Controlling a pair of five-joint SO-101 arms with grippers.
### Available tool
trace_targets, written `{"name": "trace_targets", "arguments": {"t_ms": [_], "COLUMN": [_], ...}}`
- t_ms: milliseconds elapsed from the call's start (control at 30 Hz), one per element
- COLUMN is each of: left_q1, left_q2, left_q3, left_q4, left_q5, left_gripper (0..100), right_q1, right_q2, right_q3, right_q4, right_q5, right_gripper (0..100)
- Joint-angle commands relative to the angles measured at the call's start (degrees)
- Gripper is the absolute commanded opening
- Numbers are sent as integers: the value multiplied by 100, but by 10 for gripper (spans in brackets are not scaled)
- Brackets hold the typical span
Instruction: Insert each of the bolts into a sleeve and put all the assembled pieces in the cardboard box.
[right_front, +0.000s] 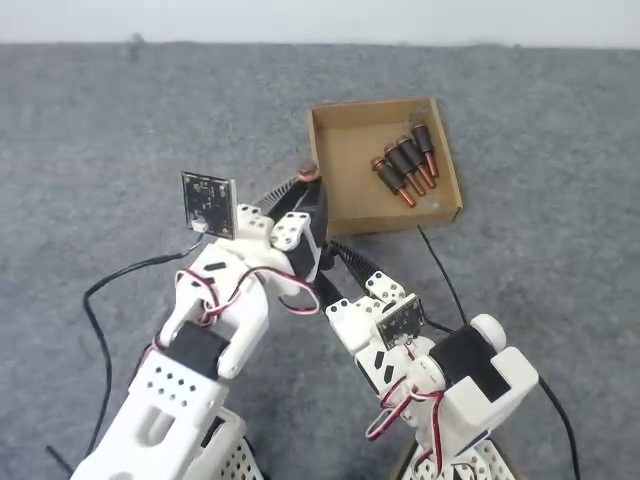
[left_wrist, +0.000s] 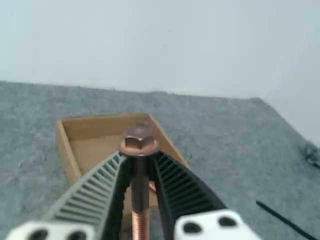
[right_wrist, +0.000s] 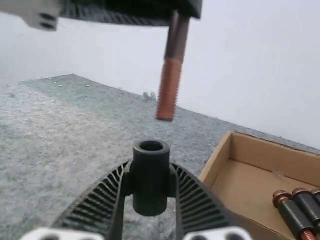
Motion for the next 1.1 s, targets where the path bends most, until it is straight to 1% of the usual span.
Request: {"name": "trace_targets", "arguments": {"t_ms": [0, 133, 367, 633, 733, 867, 1067], "left_q1": [18, 44, 9, 9, 9, 0, 18], "left_q2": [325, 527, 519, 501, 202, -607, -1231], "left_q3": [-84, 127, 418, 426, 453, 778, 1103], "left_q4": [-1029, -1284, -1319, -1319, -1292, -1275, -765], "left_q5": [9, 9, 9, 9, 9, 9, -70], "left_gripper": [11, 11, 11, 11, 11, 11, 11], "right_q1": [84, 84, 84, 84, 84, 84, 84], "right_q2": [-31, -31, -31, -22, -22, -22, -31], "right_q3": [132, 132, 132, 132, 132, 132, 132], "right_q4": [-110, -110, -110, -110, -101, 171, 163], "right_q5": [-44, -44, -44, -44, -44, -44, -44], "right_gripper": [6, 6, 6, 6, 6, 6, 6]}}
